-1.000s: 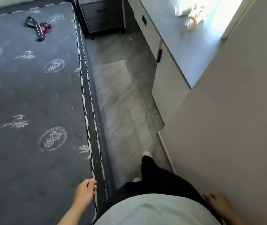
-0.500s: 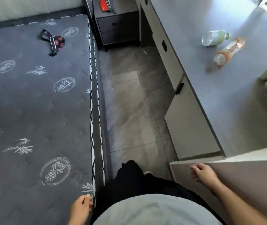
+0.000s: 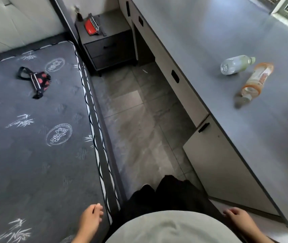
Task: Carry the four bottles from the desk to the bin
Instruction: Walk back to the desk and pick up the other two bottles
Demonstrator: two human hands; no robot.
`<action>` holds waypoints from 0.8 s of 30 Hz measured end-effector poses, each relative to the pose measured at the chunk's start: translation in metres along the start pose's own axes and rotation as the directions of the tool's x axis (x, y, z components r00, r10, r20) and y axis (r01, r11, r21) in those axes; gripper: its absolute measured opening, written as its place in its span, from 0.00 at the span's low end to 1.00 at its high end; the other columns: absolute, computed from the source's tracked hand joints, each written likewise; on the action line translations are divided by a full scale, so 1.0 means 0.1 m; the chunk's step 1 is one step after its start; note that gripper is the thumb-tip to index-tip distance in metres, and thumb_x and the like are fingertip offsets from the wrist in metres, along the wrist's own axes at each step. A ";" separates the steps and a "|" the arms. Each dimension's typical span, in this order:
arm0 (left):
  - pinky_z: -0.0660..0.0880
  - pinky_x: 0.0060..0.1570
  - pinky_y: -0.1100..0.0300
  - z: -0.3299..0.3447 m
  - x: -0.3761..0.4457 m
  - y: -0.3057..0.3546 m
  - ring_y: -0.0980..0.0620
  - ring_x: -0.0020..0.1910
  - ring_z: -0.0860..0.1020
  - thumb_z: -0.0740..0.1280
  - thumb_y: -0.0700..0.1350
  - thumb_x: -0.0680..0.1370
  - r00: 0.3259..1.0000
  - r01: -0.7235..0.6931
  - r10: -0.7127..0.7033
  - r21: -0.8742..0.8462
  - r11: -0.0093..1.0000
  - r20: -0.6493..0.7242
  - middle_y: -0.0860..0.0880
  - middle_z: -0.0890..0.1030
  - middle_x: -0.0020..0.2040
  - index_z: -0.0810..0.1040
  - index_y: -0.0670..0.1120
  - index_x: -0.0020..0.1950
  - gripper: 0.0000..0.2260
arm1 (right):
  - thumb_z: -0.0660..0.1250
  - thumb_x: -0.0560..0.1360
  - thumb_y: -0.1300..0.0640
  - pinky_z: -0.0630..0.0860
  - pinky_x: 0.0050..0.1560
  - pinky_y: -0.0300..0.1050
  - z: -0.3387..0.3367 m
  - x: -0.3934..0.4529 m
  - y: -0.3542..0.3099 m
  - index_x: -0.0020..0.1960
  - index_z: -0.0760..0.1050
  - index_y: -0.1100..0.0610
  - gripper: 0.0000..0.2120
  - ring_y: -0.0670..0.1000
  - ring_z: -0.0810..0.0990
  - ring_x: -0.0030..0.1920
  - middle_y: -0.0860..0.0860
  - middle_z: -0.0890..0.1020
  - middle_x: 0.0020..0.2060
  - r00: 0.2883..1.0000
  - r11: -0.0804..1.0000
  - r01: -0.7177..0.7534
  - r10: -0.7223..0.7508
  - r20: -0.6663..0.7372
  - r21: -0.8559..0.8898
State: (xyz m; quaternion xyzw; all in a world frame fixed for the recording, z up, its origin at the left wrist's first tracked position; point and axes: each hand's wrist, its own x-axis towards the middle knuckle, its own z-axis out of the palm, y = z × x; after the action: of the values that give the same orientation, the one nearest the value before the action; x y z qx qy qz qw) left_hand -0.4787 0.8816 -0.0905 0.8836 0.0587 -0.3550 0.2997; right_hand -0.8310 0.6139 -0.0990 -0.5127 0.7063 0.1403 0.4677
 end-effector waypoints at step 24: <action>0.65 0.31 0.58 0.45 2.01 2.74 0.49 0.27 0.70 0.62 0.36 0.77 0.988 -0.051 0.031 0.132 0.990 0.153 0.40 0.75 0.29 0.76 0.34 0.37 0.10 | 0.61 0.78 0.57 0.73 0.48 0.44 -0.59 0.99 -2.77 0.47 0.78 0.53 0.07 0.51 0.80 0.46 0.48 0.81 0.41 0.976 0.970 0.204 -0.191 -0.104 0.130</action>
State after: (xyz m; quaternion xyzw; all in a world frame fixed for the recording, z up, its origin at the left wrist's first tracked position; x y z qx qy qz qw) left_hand -0.2690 0.6111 -0.1154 0.8735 -0.0066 -0.4177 0.2500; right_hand -0.6277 0.3946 -0.0701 -0.5522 0.6803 0.0196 0.4816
